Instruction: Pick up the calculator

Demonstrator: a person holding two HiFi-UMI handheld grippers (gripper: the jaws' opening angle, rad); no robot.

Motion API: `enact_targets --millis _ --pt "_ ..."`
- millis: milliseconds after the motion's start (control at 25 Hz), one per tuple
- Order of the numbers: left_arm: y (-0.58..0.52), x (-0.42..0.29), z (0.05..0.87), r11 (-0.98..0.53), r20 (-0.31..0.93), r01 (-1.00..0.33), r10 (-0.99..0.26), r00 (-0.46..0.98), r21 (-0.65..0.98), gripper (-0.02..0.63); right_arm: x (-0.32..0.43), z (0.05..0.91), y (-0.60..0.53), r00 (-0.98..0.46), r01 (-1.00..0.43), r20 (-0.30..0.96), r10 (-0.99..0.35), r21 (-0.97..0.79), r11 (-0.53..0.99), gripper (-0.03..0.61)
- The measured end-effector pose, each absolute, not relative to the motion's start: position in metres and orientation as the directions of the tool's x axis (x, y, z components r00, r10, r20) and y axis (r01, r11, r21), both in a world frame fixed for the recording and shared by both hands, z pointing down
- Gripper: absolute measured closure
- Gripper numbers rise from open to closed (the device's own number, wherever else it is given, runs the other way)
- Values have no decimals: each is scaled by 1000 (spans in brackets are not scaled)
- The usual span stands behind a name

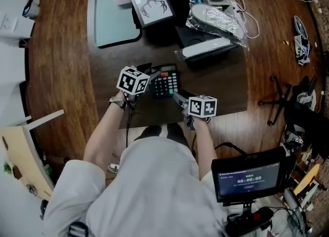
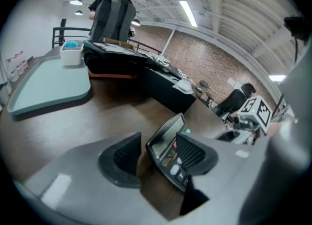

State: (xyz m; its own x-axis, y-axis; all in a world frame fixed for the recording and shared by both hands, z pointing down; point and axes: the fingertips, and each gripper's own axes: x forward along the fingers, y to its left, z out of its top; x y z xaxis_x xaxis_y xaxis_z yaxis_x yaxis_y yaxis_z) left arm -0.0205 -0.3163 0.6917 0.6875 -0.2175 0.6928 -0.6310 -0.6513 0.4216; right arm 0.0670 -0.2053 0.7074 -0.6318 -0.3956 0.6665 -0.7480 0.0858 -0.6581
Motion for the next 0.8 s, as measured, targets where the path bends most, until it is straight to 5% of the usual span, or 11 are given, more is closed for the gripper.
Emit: enact_targets --millis 200,400,520,800 --pt "-311 -21 703 -624 686 -619 -176 706 476 373 67 707 -206 -640 -737 658 -397 -672 77 367" --pt "-303 -21 703 -578 648 -598 -150 747 555 462 62 708 -205 -644 -738 662 -384 -669 84 369" --pt "-301 -21 703 -564 639 -589 -135 757 578 473 71 718 -203 -581 -795 723 -373 -603 69 479" --pt "-296 -28 699 -525 636 -601 -140 759 602 488 72 716 -203 -600 -779 715 -359 -624 59 486"
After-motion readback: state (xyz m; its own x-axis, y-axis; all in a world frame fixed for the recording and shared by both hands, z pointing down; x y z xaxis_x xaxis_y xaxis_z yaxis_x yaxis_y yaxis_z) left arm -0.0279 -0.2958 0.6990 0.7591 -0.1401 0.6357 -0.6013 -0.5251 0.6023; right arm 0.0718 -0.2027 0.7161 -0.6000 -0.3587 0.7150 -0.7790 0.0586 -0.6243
